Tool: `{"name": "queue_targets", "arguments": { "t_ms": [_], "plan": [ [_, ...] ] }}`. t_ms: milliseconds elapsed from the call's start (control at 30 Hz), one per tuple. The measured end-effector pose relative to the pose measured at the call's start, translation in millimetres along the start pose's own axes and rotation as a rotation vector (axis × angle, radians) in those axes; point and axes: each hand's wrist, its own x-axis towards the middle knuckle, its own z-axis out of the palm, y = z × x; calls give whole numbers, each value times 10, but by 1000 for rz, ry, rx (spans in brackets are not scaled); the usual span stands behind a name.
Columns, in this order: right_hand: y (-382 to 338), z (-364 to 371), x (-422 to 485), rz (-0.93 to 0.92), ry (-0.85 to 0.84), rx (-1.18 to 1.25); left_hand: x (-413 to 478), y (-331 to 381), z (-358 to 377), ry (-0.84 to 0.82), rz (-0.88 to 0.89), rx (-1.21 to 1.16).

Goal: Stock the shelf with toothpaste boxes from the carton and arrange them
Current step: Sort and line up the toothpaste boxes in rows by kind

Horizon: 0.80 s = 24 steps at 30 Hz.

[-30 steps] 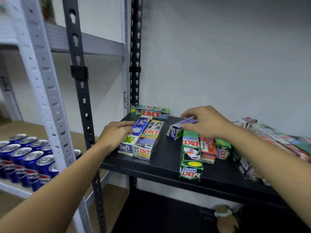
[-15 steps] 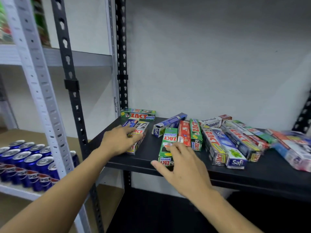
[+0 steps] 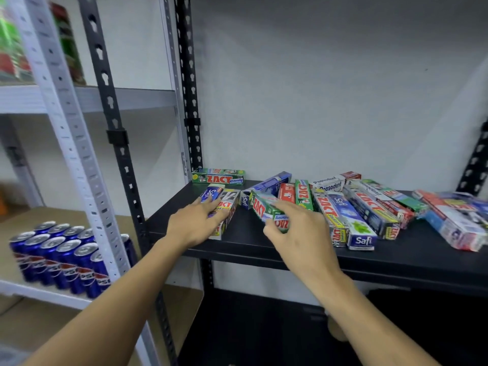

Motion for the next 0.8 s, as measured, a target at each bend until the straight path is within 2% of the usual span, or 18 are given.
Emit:
{"name": "queue_targets", "arguments": {
  "t_ms": [267, 533, 633, 700, 800],
  "plan": [
    [314, -418, 197, -79, 37, -13, -80, 191, 87, 19, 60, -49],
    [656, -424, 392, 17, -138, -6, -172, 388, 120, 43, 154, -60],
    [718, -410, 423, 53, -209, -78, -110, 287, 136, 49, 220, -209],
    [739, -401, 453, 88, -215, -107, -82, 209, 95, 104, 243, -381],
    [756, -392, 505, 129, -226, -151, -16, 63, -7, 215, 222, -491]
  ]
}}
